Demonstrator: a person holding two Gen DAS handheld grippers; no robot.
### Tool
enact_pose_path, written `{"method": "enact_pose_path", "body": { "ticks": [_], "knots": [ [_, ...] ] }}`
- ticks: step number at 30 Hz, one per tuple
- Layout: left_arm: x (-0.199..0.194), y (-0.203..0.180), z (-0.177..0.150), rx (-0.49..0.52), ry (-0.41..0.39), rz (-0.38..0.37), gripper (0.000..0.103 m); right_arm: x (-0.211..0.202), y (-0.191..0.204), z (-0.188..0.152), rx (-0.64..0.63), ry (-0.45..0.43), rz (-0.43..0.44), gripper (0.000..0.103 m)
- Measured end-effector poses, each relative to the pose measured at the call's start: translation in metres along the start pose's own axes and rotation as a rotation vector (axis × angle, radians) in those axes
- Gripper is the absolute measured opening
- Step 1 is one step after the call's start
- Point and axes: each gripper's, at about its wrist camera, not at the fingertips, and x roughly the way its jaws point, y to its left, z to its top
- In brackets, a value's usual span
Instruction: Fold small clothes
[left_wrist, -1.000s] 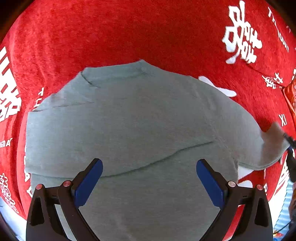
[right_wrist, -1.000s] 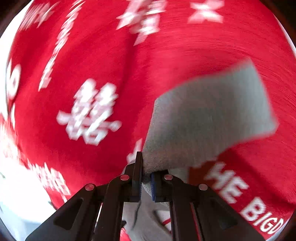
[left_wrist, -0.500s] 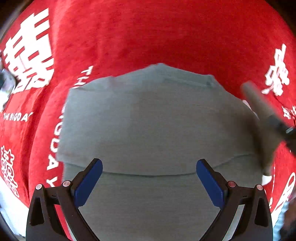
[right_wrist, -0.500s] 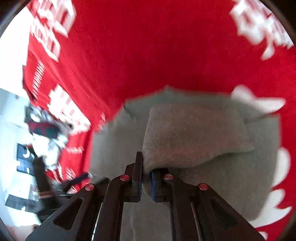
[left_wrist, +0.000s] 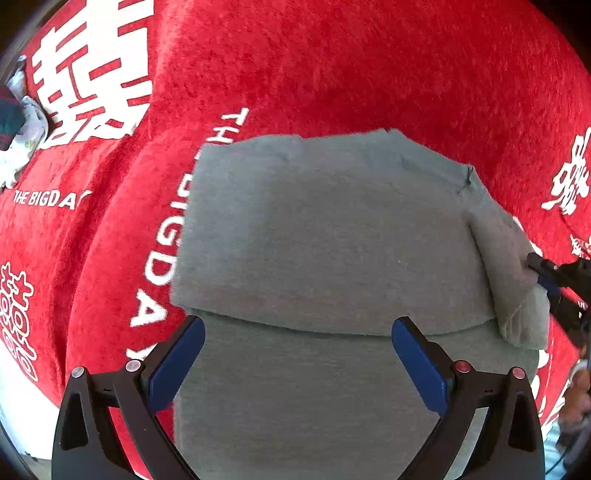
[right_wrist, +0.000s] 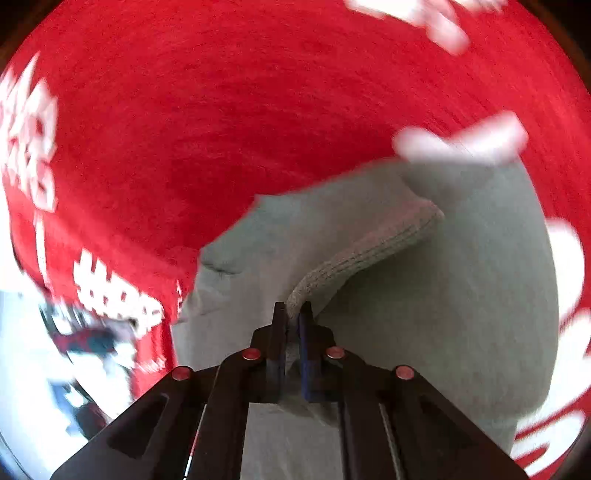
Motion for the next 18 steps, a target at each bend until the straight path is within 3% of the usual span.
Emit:
{"method": "enact_pose_path", "body": {
  "ticks": [5,8,11,13,18],
  "knots": [
    [-0.008,0.019,0.003,-0.023,-0.025,-0.004,0.102,0.044,0.088,-0.032,-0.426,0.142,-0.076,0.007],
    [-0.008,0.032,0.005,-0.056,-0.023,-0.001,0.102,0.075,0.106,-0.061,-0.539,0.244,-0.135,0.01],
    [-0.005,0.042,0.005,-0.098,-0.015,-0.021,0.102,0.085,0.095,-0.077,-0.508,0.315,-0.153,0.027],
    [-0.001,0.043,0.005,-0.107,-0.003,-0.041,0.102,0.07,0.08,-0.08,-0.445,0.304,-0.105,0.053],
    [0.012,0.026,0.008,-0.076,0.036,-0.094,0.102,0.018,0.005,-0.079,-0.158,0.285,-0.062,0.056]
  ]
}}
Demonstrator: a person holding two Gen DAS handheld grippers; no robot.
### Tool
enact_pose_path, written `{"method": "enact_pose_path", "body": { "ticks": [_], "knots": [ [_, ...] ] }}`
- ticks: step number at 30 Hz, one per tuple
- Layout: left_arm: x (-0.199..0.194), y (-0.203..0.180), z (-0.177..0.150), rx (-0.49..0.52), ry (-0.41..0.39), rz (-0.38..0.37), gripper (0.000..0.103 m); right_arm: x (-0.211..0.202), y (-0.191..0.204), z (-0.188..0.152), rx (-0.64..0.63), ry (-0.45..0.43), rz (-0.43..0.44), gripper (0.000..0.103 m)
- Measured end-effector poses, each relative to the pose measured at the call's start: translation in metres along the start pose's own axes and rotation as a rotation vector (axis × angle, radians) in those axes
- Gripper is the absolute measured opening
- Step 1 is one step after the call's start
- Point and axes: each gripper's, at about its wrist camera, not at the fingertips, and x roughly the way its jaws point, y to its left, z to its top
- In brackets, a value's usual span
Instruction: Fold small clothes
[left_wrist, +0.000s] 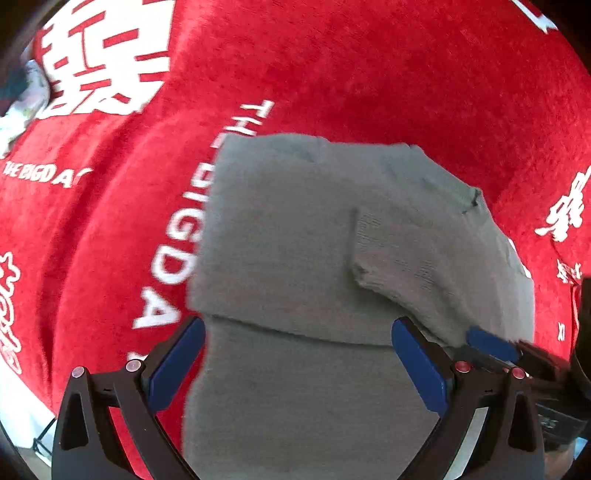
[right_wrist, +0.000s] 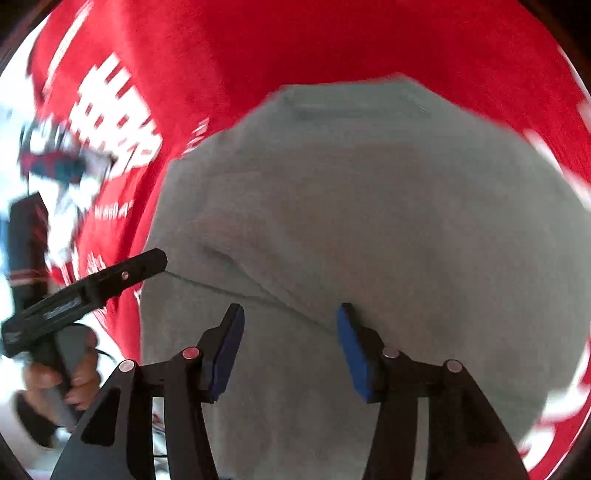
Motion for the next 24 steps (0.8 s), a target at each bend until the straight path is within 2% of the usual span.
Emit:
{"method": "enact_pose_path", "body": {
  "ticks": [4,7,8,10,11,12,13,14,16,19,21,24],
  "knots": [
    [0.021,-0.019,0.008,0.009,0.047,-0.065,0.102,-0.023,-0.082,-0.029,0.372,-0.045,0.088,0.056],
    [0.037,-0.031,0.017,0.009,0.072,-0.091,0.101,-0.03,-0.12,-0.046,0.59,-0.141,0.208,0.056],
    [0.04,-0.035,0.019,0.011,0.071,-0.092,0.097,-0.03,-0.128,-0.047,0.638,-0.164,0.235,0.056],
    [0.042,-0.041,0.023,0.026,0.068,-0.078,0.071,-0.03,-0.138,-0.047,0.708,-0.207,0.272,0.055],
    [0.041,-0.043,0.025,0.034,0.063,-0.081,0.058,-0.036,-0.146,-0.044,0.715,-0.222,0.269,0.05],
    [0.04,-0.044,0.027,0.042,0.064,-0.1,0.024,-0.036,-0.142,-0.04,0.702,-0.234,0.249,0.019],
    [0.041,-0.043,0.029,0.042,0.084,-0.131,0.008,-0.04,-0.14,-0.036,0.676,-0.237,0.223,0.007],
    [0.039,-0.041,0.03,0.031,0.09,-0.153,0.008,-0.046,-0.137,-0.034,0.645,-0.243,0.208,0.007],
    [0.023,-0.037,0.028,0.026,0.054,-0.18,0.008,-0.051,-0.127,-0.031,0.563,-0.236,0.18,0.007],
    [0.006,-0.034,0.016,0.05,0.018,-0.172,0.008,-0.046,-0.122,-0.032,0.467,-0.182,0.086,0.007],
    [0.015,-0.032,0.004,0.062,0.048,-0.144,0.008,-0.038,-0.129,-0.035,0.468,-0.152,0.063,0.007],
    [0.03,-0.028,-0.002,0.066,0.066,-0.121,0.009,-0.035,-0.135,-0.041,0.491,-0.143,0.09,0.008]
  ]
}}
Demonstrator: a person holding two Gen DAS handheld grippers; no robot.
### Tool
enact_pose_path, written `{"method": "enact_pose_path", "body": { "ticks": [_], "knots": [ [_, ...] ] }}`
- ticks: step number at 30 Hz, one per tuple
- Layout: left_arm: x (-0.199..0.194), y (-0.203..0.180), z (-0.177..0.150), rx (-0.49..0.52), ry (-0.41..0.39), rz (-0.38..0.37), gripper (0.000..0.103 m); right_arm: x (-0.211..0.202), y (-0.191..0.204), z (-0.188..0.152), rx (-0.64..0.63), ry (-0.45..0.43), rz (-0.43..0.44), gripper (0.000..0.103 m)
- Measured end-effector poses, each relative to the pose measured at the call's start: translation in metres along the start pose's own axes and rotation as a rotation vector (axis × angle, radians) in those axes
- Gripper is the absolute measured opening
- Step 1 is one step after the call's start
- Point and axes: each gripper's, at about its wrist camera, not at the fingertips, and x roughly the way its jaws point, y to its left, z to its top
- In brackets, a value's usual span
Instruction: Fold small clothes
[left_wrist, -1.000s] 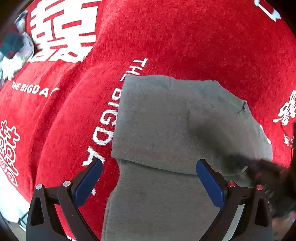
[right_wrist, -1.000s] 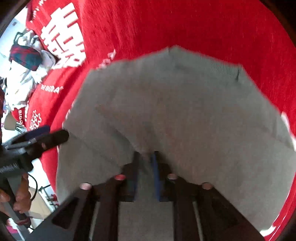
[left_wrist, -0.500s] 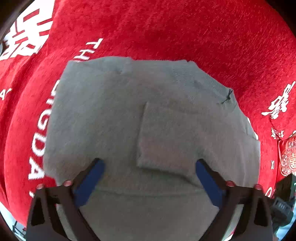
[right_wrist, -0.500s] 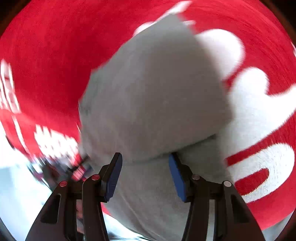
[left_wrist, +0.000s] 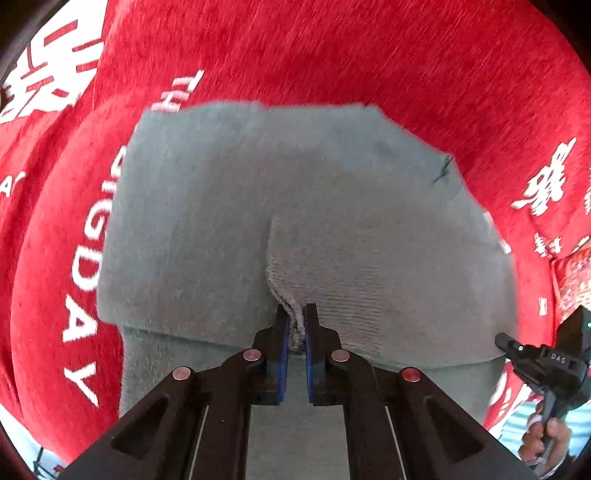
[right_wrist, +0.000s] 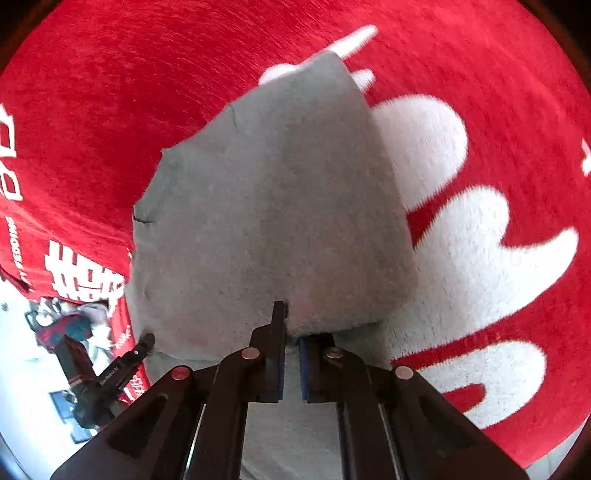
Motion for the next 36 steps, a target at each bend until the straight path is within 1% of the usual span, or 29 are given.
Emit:
{"method": "enact_pose_path", "body": {
  "ticks": [2,3,4,5,6,8,9,10,12,13,14,15,16,17,18,20,21,23,24,26,27,28,30,33,36],
  "knots": [
    [-0.006,0.002,0.0,-0.004,-0.017,0.008,0.009,-0.003,0.003,-0.003,-0.038,0.029,-0.032,0.015],
    [-0.011,0.002,0.001,0.0,-0.027,0.032,0.009,-0.008,0.007,-0.006,-0.071,0.042,-0.058,0.026],
    [-0.017,0.003,0.001,0.011,-0.039,0.08,0.009,-0.012,0.011,-0.01,-0.1,0.047,-0.072,0.041],
    [-0.022,0.006,0.001,0.022,-0.047,0.122,0.009,-0.022,0.015,-0.014,-0.141,0.038,-0.081,0.049],
    [-0.027,0.008,0.002,0.028,-0.051,0.149,0.009,-0.032,0.02,-0.014,-0.18,0.012,-0.093,0.057],
    [-0.037,0.013,0.005,0.024,-0.057,0.145,0.009,-0.048,0.027,-0.007,-0.242,-0.073,-0.143,0.057],
    [-0.04,0.013,0.006,0.026,-0.062,0.148,0.009,-0.054,0.025,0.002,-0.237,-0.115,-0.166,0.057],
    [-0.044,0.011,0.007,0.036,-0.07,0.154,0.009,-0.055,0.021,0.01,-0.208,-0.135,-0.181,0.057],
    [-0.048,0.002,0.008,0.058,-0.088,0.157,0.009,-0.049,0.002,0.035,-0.099,-0.147,-0.16,0.057],
    [-0.048,-0.001,0.009,0.069,-0.09,0.155,0.009,-0.045,-0.007,0.044,-0.053,-0.137,-0.148,0.057],
    [-0.044,-0.006,0.011,0.077,-0.087,0.155,0.009,-0.036,-0.015,0.052,-0.002,-0.105,-0.121,0.057],
    [-0.04,-0.012,0.014,0.081,-0.08,0.153,0.009,-0.027,-0.021,0.058,0.039,-0.068,-0.085,0.044],
    [-0.033,-0.016,0.013,0.084,-0.075,0.15,0.009,-0.026,-0.019,0.06,0.03,-0.055,-0.07,0.008],
    [-0.028,-0.02,0.014,0.088,-0.069,0.149,0.009,-0.027,-0.011,0.059,-0.006,-0.052,-0.079,0.009],
    [-0.022,-0.025,0.013,0.095,-0.06,0.157,0.009,-0.032,0.004,0.057,-0.099,-0.074,-0.12,0.009],
    [-0.01,-0.029,0.011,0.105,-0.045,0.175,0.009,-0.037,0.025,0.05,-0.243,-0.103,-0.204,0.009],
    [-0.006,-0.031,0.009,0.114,-0.04,0.186,0.009,-0.033,0.027,0.049,-0.286,-0.096,-0.251,0.009],
    [-0.001,-0.033,0.006,0.137,-0.046,0.215,0.009,-0.02,0.017,0.05,-0.295,-0.059,-0.322,0.009],
    [0.0,-0.035,0.005,0.147,-0.057,0.222,0.009,-0.017,0.011,0.051,-0.278,-0.051,-0.333,0.011],
    [0.001,-0.036,0.005,0.152,-0.062,0.234,0.009,-0.02,0.006,0.051,-0.221,-0.073,-0.303,0.011],
    [0.0,-0.035,0.006,0.146,-0.059,0.239,0.009,-0.023,0.005,0.05,-0.199,-0.081,-0.31,0.014],
    [-0.002,-0.032,0.008,0.134,-0.052,0.242,0.009,-0.028,0.004,0.047,-0.177,-0.091,-0.329,0.022],
    [-0.006,-0.026,0.009,0.113,-0.046,0.252,0.009,-0.039,0.006,0.039,-0.169,-0.108,-0.359,0.025],
    [-0.014,-0.02,0.008,0.112,-0.043,0.27,0.009,-0.047,0.026,0.021,-0.248,-0.142,-0.343,0.025],
    [-0.022,-0.018,0.003,0.125,-0.042,0.272,0.009,-0.036,0.051,0.004,-0.355,-0.114,-0.308,0.025]
  ]
}}
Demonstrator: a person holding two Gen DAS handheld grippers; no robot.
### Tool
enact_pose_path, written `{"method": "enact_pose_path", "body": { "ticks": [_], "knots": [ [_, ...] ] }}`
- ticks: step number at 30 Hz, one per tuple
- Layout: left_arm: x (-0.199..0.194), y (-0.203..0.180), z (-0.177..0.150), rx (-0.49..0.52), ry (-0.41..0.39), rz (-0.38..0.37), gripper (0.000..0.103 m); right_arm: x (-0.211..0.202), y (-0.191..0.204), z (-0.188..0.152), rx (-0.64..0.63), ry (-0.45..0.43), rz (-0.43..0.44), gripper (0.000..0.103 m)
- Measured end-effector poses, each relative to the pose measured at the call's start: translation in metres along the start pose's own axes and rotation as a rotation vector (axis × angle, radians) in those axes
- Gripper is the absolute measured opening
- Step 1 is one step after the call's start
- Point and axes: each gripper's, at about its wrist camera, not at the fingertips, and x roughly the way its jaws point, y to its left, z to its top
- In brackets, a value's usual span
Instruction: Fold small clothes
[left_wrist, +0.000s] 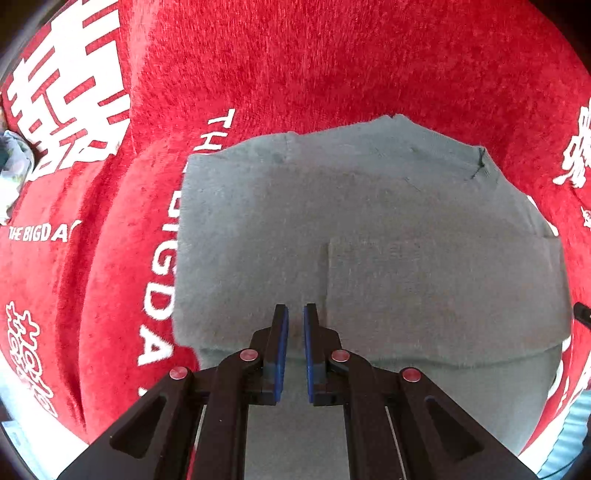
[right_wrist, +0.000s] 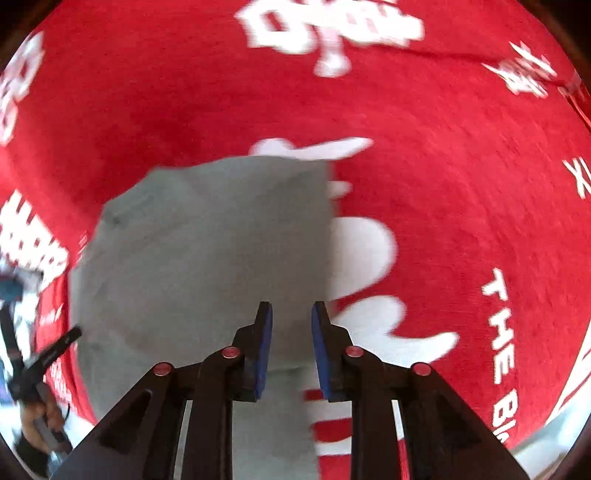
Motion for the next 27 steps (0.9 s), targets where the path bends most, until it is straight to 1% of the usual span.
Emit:
{"method": "enact_pose_path", "body": {
  "ticks": [2,4,5,7,8,10,12,14,18,19,20,21,22,24,27],
  "knots": [
    [-0.003,-0.003,-0.004,0.009,0.005,0.001,0.009,0.014,0.008,-0.004,-0.02,0.034,-0.005,0.025],
    [-0.002,-0.004,-0.009,0.01,0.022,-0.006,0.009,0.032,0.01,-0.006,-0.011,0.084,-0.029,0.025],
    [-0.002,-0.006,-0.011,0.009,0.031,-0.008,0.009,0.035,0.006,-0.008,0.011,0.095,-0.026,0.025],
    [-0.002,-0.009,-0.016,0.013,0.041,-0.002,0.009,0.028,0.001,-0.007,0.065,0.088,0.0,0.027],
    [-0.003,-0.01,-0.018,0.018,0.039,0.003,0.009,0.023,-0.002,-0.008,0.079,0.088,0.008,0.029],
    [-0.009,-0.011,-0.021,0.027,0.026,0.002,0.009,0.01,-0.004,-0.01,0.093,0.082,0.025,0.047],
    [-0.012,-0.011,-0.023,0.027,0.017,-0.005,0.009,0.0,-0.005,-0.012,0.088,0.071,0.027,0.054],
    [-0.015,-0.01,-0.024,0.021,0.009,-0.016,0.009,-0.011,-0.012,-0.015,0.09,0.073,0.029,0.055],
    [-0.016,-0.01,-0.023,0.022,0.014,-0.008,0.009,-0.012,-0.012,-0.023,0.111,0.098,0.05,0.064],
    [-0.017,-0.011,-0.023,0.02,0.011,-0.015,0.01,-0.012,-0.011,-0.026,0.112,0.1,0.054,0.064],
    [-0.017,-0.011,-0.023,0.018,0.008,-0.016,0.018,-0.007,-0.005,-0.026,0.111,0.103,0.059,0.064],
    [-0.017,-0.01,-0.023,0.015,0.007,-0.011,0.065,-0.006,-0.003,-0.027,0.11,0.107,0.065,0.067],
    [-0.018,-0.01,-0.023,0.008,0.0,0.011,0.103,-0.003,0.001,-0.027,0.11,0.108,0.07,0.071],
    [-0.025,-0.013,-0.023,0.016,-0.042,0.055,0.102,-0.003,0.002,-0.027,0.105,0.112,0.085,0.075],
    [-0.025,-0.017,-0.021,0.023,-0.029,0.07,0.102,-0.004,0.004,-0.024,0.088,0.111,0.1,0.08]
  ]
}}
